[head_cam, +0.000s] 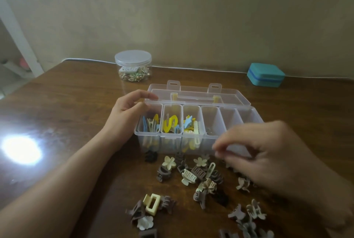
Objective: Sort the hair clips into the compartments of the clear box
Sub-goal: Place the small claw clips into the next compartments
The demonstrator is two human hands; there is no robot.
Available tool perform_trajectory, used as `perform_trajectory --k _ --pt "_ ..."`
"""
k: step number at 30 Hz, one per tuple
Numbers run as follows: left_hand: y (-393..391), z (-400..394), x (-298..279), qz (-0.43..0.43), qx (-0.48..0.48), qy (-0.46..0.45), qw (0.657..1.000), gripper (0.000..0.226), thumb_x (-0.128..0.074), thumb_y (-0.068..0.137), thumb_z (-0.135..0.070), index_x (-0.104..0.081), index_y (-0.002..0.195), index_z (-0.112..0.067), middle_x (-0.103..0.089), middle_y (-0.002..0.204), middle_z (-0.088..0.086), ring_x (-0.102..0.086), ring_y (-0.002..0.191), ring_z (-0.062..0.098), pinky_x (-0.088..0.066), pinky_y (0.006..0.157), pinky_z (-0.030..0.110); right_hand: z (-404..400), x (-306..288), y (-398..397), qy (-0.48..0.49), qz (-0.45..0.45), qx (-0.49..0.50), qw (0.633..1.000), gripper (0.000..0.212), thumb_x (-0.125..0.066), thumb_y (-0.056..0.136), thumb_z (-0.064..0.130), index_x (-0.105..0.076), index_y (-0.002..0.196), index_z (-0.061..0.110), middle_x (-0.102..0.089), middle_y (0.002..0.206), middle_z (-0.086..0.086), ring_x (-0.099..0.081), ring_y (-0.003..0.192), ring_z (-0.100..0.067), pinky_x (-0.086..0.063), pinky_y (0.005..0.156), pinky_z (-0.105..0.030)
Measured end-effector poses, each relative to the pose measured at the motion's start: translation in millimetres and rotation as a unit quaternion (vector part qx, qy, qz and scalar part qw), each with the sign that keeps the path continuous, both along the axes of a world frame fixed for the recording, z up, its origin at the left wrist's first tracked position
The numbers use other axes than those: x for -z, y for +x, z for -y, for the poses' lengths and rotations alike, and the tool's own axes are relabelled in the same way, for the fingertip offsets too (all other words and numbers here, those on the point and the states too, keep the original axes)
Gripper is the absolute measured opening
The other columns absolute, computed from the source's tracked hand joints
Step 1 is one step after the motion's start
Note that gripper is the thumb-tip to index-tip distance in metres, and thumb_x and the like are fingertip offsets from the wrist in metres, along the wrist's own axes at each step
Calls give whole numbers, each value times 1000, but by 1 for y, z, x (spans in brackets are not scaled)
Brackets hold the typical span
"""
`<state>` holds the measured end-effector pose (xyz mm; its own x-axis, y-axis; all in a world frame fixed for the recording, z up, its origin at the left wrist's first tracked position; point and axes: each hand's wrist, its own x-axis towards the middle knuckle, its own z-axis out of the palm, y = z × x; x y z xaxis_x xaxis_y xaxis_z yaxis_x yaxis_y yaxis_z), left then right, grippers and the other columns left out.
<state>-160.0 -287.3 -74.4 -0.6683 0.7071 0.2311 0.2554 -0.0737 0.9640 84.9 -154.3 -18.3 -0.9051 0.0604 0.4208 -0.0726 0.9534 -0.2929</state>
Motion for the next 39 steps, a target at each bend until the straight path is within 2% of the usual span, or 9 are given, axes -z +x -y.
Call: perform_trajectory --k 3,5,8,14,18,21,26,32,39 --pt "1 0 -1 2 3 0 1000 28 -52 78 -15 -67 102 -16 -76 83 10 -72 87 23 -54 86 41 -2 9 -1 91 86 14 992 23 -69 78 33 -66 100 38 -72 81 23 -66 68 5 -58 58 -26" --pt "1 0 -1 3 3 2 1000 28 -51 78 -15 -67 101 -16 -76 83 10 -72 88 25 -54 86 41 -4 14 -2 121 112 32 986 34 -76 74 30 -63 103 42 -71 81 26 -66 69 2 -58 56 -30" --pt "1 0 -1 3 4 3 1000 28 -51 78 -15 -67 101 -16 -76 83 10 -72 88 25 -54 86 40 -5 13 -2 128 141 24 981 38 -77 72 28 -62 103 44 -70 85 28 -66 74 3 -57 57 -27" --pt "2 0 -2 7 3 5 1000 28 -52 78 -15 -67 101 -13 -76 82 9 -72 86 21 -55 81 35 0 11 -3 89 178 -3 980 30 -61 88 33 -57 113 49 -63 106 32 -59 99 4 -52 80 -22" --pt "2 0 -2 9 3 5 1000 29 -52 77 -16 -66 102 -11 -76 80 9 -71 86 22 -55 84 36 -2 12 -3 112 185 3 976 29 -65 78 35 -61 104 46 -66 93 31 -62 82 7 -52 64 -17" --pt "3 1 -2 6 3 5 1000 25 -53 82 -14 -66 103 -12 -76 79 8 -71 85 21 -53 82 35 -7 1 3 73 172 16 982 27 -73 78 33 -62 98 47 -62 81 35 -58 71 13 -40 55 -5" --pt "6 1 -5 -37 -18 1 999 19 -49 98 -14 -68 101 -13 -75 80 -3 -68 81 2 -45 79 23 -10 -20 3 -180 72 24 981 23 -69 70 43 -66 93 44 -61 60 13 -45 43 -7 -35 40 -14" --pt "6 3 -5 -34 -14 -1 999 19 -51 96 -23 -68 101 -16 -75 79 -1 -69 81 7 -47 77 24 12 -10 -32 -102 5 113 988 14 -74 77 36 -68 90 32 -54 66 44 -50 44 -3 -36 41 -10" --pt "7 3 -5 -28 -9 -3 1000 19 -48 98 -12 -67 101 -14 -75 76 1 -70 80 10 -47 80 28 0 -28 -5 -105 -26 91 990 15 -60 78 42 -68 85 30 -61 71 33 -49 46 -10 -35 38 -11"
